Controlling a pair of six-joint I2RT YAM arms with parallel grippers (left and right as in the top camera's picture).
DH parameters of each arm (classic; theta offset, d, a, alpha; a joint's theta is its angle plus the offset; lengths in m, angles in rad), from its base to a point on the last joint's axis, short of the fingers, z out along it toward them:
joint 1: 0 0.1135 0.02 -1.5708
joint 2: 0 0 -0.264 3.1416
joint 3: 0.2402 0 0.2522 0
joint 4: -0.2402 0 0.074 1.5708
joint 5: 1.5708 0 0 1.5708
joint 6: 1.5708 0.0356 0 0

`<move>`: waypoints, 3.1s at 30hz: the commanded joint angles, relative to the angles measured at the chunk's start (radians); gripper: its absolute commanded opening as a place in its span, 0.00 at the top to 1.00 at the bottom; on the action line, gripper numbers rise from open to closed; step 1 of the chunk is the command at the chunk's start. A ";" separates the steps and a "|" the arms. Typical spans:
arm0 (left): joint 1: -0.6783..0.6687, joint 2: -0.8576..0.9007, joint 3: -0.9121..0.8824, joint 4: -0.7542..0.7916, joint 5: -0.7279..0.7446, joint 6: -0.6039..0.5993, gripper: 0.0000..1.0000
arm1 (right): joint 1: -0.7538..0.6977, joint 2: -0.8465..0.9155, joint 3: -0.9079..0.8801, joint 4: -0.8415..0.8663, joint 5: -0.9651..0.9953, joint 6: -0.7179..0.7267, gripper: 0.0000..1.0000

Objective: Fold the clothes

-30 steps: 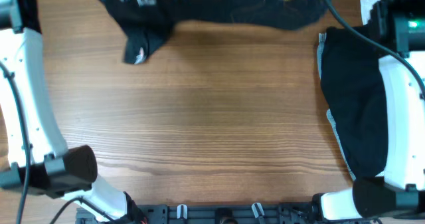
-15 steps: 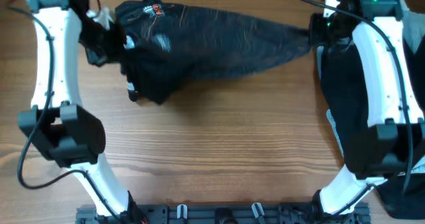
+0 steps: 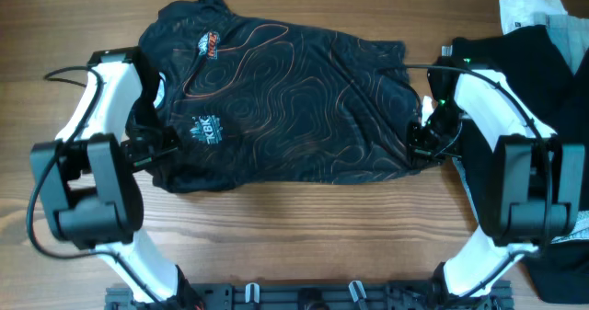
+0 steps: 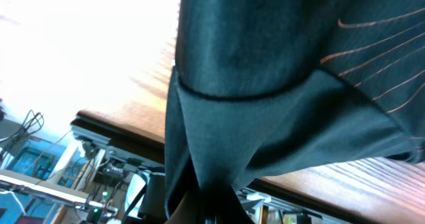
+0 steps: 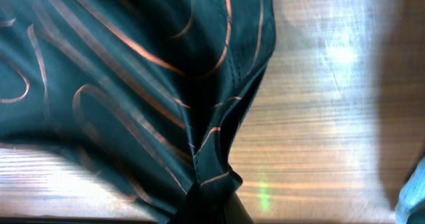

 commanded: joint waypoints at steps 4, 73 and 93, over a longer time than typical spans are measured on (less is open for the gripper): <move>0.140 -0.354 -0.051 0.013 -0.069 -0.102 0.96 | -0.044 -0.415 -0.193 0.036 0.153 0.270 0.96; -0.307 -0.127 -0.146 0.544 -0.036 0.001 0.96 | -0.046 -0.158 -0.378 0.672 0.087 0.074 0.95; -0.061 -0.134 -0.090 0.502 -0.130 -0.159 0.13 | -0.046 -0.158 -0.378 0.661 0.086 0.052 0.87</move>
